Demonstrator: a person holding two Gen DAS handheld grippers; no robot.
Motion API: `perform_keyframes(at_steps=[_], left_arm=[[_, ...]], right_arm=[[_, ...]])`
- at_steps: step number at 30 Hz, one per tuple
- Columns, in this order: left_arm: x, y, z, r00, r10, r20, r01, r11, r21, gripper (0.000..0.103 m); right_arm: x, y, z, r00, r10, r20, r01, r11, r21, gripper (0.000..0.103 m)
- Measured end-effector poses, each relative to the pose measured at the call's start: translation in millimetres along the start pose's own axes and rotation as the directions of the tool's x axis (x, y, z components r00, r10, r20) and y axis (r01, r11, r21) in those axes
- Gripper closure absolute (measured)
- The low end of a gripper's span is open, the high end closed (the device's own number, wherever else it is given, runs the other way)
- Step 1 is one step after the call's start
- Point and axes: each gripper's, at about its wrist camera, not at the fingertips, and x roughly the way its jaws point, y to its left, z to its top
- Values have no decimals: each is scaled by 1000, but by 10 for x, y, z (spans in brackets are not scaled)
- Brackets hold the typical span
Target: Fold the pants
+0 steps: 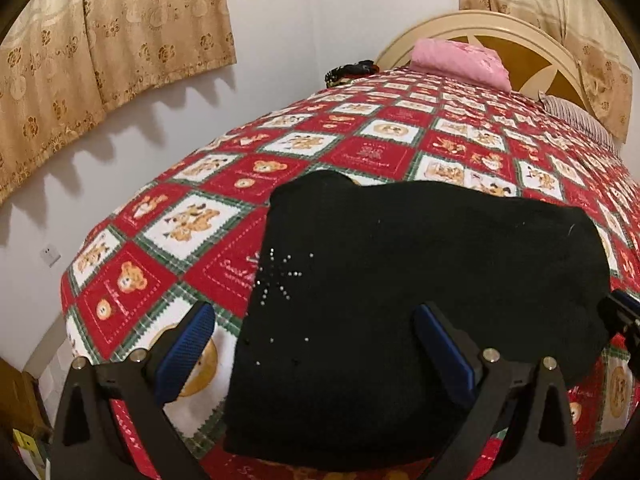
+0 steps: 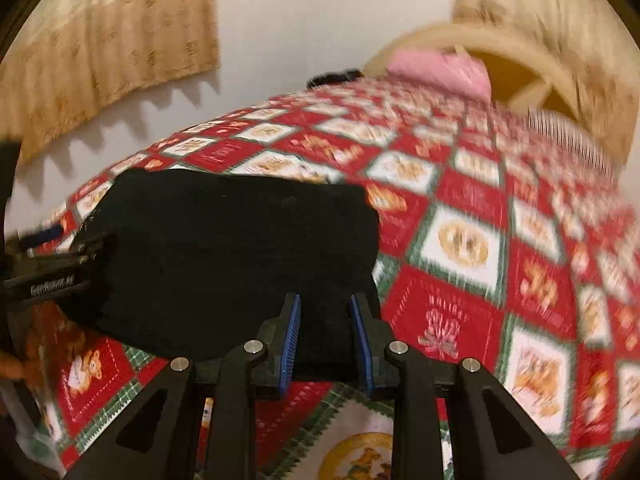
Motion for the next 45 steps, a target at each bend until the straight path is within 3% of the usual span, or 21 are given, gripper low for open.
perform_keyframes(at_steps=[3,8,10,12,16,18,24,31,36,41,45], left_arm=[[5,-20,-11,1000,-1,-2,1,1000,-4,0],[21,1,-31,1000,-13,-11,13,1000,-19,0],[-17,14,-43,1000,-14,-16,13,1000,-24,0],[-95,22,-65,1000,-16,-16,16,1000,-16,0],[-250,78,-131,1000,-13,-4,13,1000,-15,0],[-334,121,-185,999,-34,-3,34,999,-37,0],[-648,163,-397,997,-75,16,75,996,-46,0],[-999,228,-574,994,-88,60,89,996,-19,0],[-1221,268,-636,991,-94,91,95,995,-7,0],[-1544,244,-658,979,-87,184,82,996,38,0],[-1750,224,-669,967,-74,243,59,996,67,0]], right_arm=[[51,-137,-2,999,49,-14,-48,997,63,76],[43,-45,-43,1000,8,1,-8,1000,25,71],[38,-40,-43,1000,-31,-3,31,999,27,48],[12,-131,-35,999,-49,-11,50,996,79,39],[-211,-253,-129,1000,2,-3,-1,972,234,39],[-365,-185,-193,1000,19,13,-22,967,252,39],[-755,149,-420,1000,-12,23,7,975,220,39],[-1247,542,-640,993,-47,109,31,989,144,39],[-1484,736,-658,989,-29,146,14,995,102,38],[-1940,846,-653,960,-41,278,20,997,76,38],[-2258,847,-683,929,-72,364,39,995,97,28]])
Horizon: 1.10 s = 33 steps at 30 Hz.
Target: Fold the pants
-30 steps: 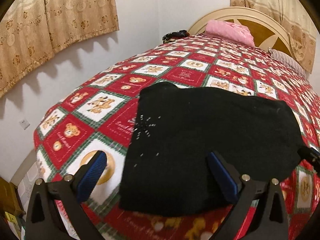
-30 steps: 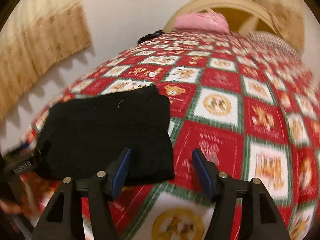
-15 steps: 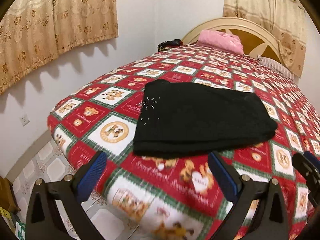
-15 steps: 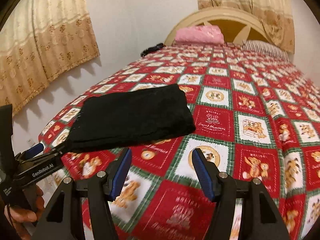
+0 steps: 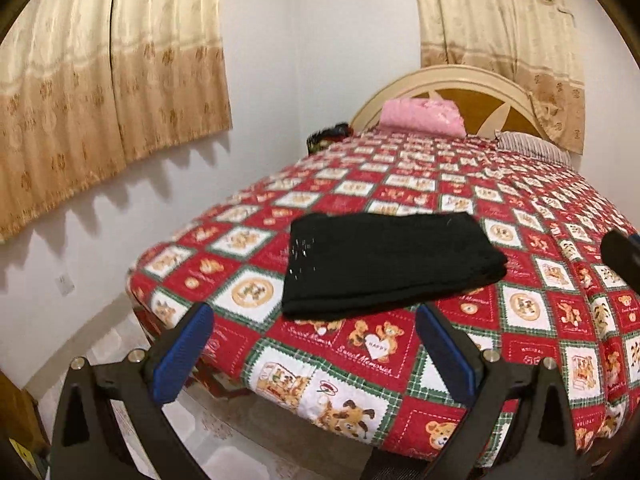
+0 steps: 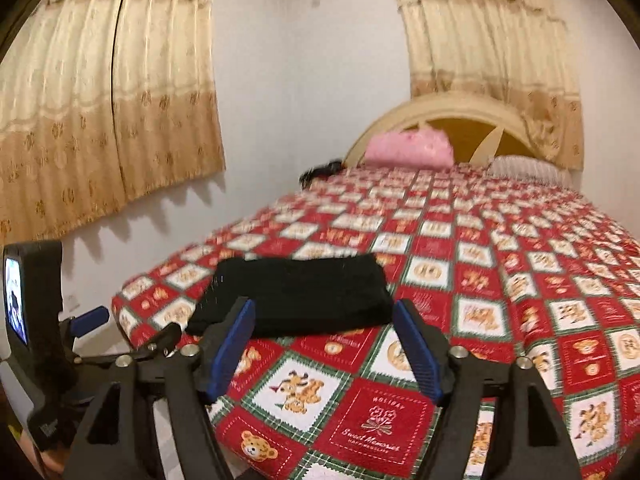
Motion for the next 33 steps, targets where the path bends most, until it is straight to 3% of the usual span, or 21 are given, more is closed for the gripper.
perform_keyframes(at_steps=[7,17,33], left_arm=[[-120,-25,34,999,-37,29,37,999,-10,0],[-214,-81,18,998,-22,63,22,1000,13,0],[-199,-119,13,998,-21,55,20,999,30,0]], right_arm=[[-168,-67,42,999,-31,32,30,999,25,28],[-226,-160,26,997,-64,42,62,997,34,28],[-220,-230,21,997,-66,38,64,996,57,28]])
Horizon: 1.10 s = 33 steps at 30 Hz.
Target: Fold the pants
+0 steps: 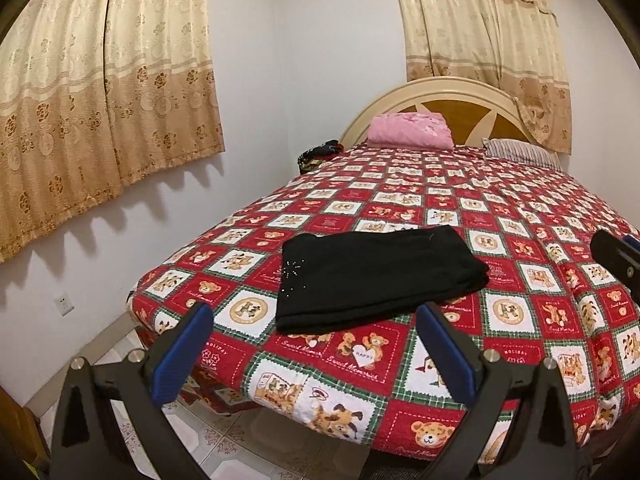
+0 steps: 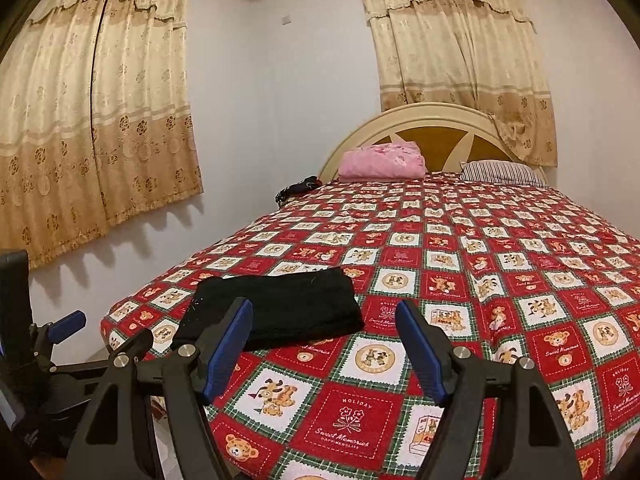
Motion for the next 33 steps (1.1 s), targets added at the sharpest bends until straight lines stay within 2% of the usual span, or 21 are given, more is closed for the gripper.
perform_keyframes(at_steps=[18,22,27,33], left_arm=[[-6,-30,11,1000,11,-1,-11,1000,8,0],[42,1,25,999,11,-32,-12,1000,-25,0],[83,54,7,998,-31,-62,27,997,-66,0],[26,15,16,998,-50,-28,49,998,-45,0]], right_arm=[[-17,-36,-6,1000,4,0,-4,1000,15,28],[-13,-58,-7,1000,1,1,-1,1000,16,28],[-14,-67,-7,1000,0,1,0,1000,17,28],[-3,-92,-26,1000,-2,-4,2,1000,26,28]])
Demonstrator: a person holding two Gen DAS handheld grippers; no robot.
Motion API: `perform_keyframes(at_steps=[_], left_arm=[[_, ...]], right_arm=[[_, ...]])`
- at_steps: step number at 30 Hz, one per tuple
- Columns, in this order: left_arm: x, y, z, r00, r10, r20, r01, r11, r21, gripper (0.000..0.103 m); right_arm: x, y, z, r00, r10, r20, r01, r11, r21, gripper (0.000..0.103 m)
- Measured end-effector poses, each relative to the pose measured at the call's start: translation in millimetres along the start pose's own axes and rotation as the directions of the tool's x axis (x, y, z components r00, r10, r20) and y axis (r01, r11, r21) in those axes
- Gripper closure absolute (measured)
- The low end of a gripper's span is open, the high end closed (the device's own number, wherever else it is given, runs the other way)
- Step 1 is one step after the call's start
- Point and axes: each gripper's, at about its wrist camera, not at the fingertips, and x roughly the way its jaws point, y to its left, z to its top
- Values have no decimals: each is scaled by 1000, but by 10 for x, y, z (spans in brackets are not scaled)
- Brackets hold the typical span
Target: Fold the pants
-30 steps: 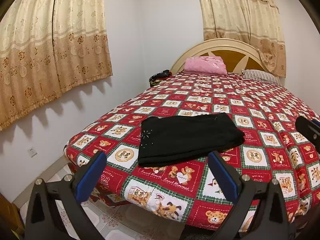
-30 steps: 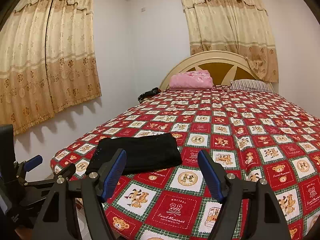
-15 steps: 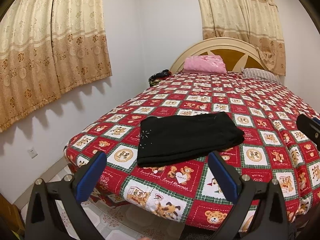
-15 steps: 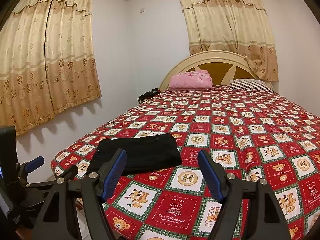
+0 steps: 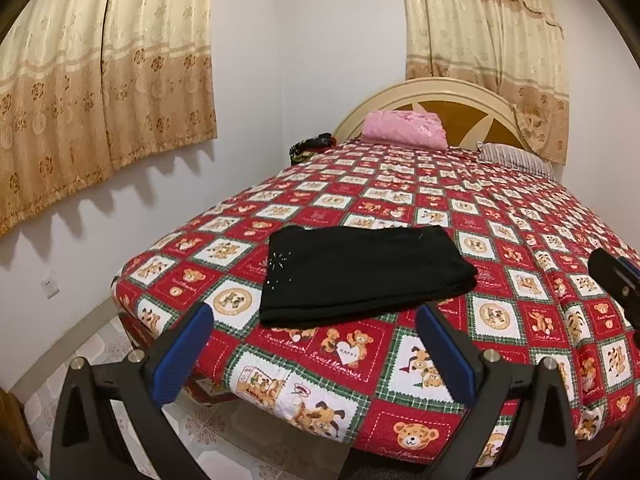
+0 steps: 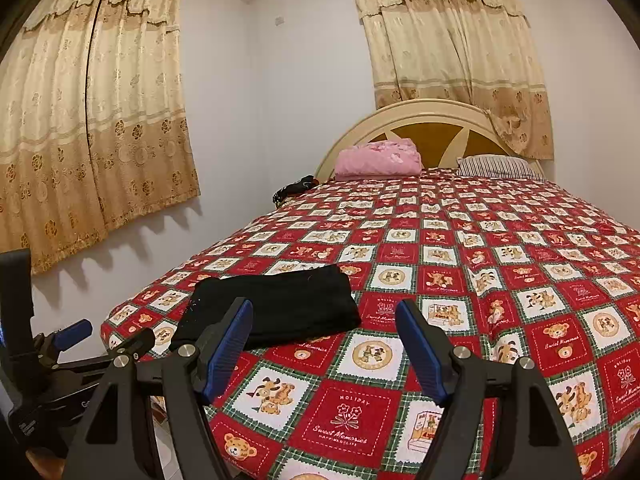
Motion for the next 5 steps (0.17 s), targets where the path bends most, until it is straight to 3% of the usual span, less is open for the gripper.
perform_keyframes(at_steps=[5], left_arm=[[7,-34,15,1000,5,-1,-5,1000,19,0]], right_arm=[[-1,-9,-8,1000,-3,-2,3,1000,6,28]])
